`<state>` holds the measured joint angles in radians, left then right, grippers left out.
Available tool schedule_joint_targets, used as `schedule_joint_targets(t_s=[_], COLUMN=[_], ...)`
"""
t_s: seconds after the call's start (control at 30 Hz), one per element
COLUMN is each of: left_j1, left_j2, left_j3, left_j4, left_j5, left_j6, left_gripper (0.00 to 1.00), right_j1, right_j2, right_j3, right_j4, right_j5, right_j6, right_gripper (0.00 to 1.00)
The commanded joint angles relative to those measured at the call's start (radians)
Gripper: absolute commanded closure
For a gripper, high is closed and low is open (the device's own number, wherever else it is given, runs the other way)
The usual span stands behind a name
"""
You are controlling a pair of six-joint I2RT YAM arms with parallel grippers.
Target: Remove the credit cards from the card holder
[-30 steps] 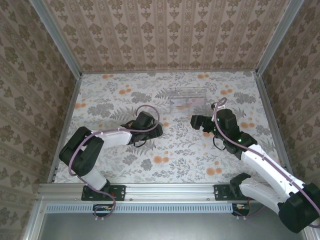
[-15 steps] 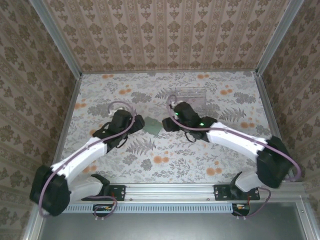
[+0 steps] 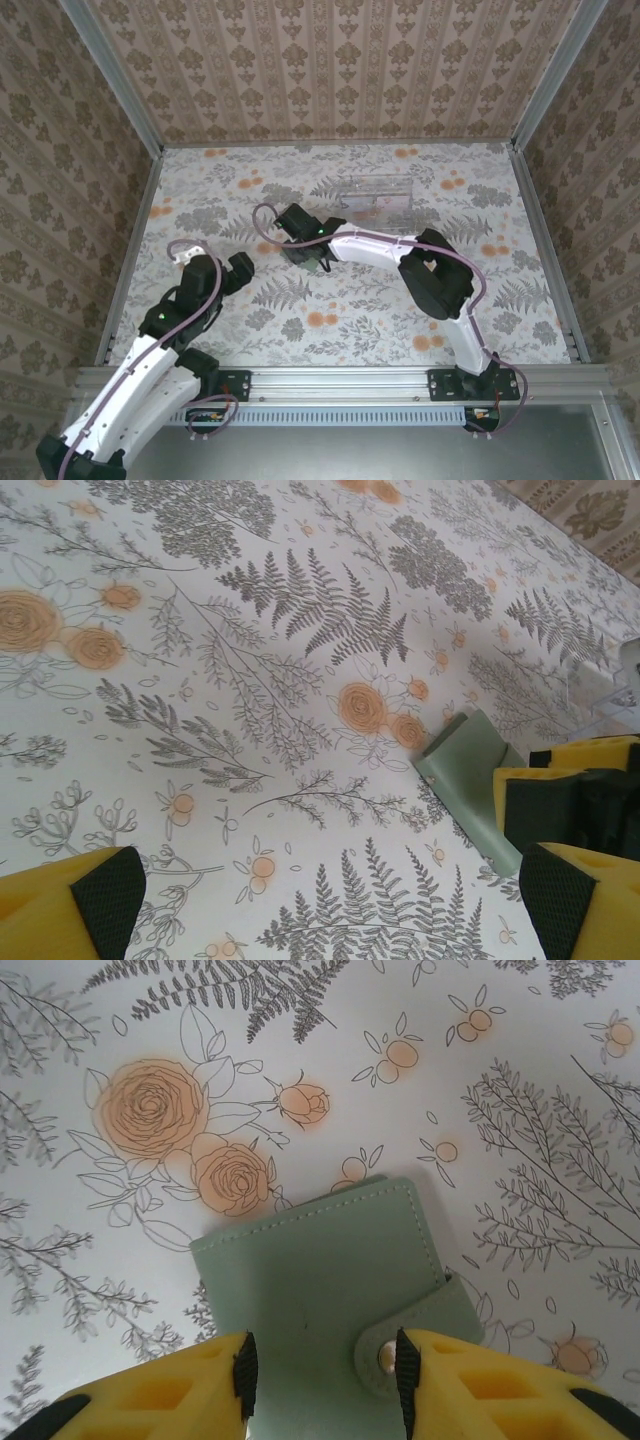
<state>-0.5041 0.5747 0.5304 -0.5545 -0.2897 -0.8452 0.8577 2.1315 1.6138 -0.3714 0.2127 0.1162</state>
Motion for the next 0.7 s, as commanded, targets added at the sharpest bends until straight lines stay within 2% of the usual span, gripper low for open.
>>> schedule_joint_targets(t_s=[0.0,0.07,0.47,0.57,0.63,0.67], left_j1=[0.009,0.012,0.013,0.014,0.015,0.014], left_j2=[-0.011,-0.009,0.028,0.034,0.033,0.032], left_j3=[-0.006,-0.007,-0.010,-0.010,-0.010,-0.012], left_j4=[-0.056,-0.057,-0.033,-0.033,-0.033,-0.033], left_j5=[-0.025,-0.024,-0.004,-0.004,-0.003,-0.002], left_j6=[0.012,0.008,-0.003,-0.005,-0.005,-0.008], left_gripper=[0.00,0.00,0.00,0.00,0.00,0.00], right_j1=[-0.006,-0.010,-0.043,-0.043,-0.045,-0.046], right_j2=[0.041,0.055,0.107,0.114,0.110,0.103], right_j3=[0.067,0.071,0.066,0.065,0.058,0.049], right_j4=[-0.071,-0.075,-0.080,-0.082,-0.087,-0.082], right_j5=[0.064,0.066,0.078,0.077,0.060,0.051], right_j6=[-0.059,-0.065,-0.075,-0.084,-0.070,-0.059], right_gripper=[0.57,0.60,0.62,0.68,0.82,0.85])
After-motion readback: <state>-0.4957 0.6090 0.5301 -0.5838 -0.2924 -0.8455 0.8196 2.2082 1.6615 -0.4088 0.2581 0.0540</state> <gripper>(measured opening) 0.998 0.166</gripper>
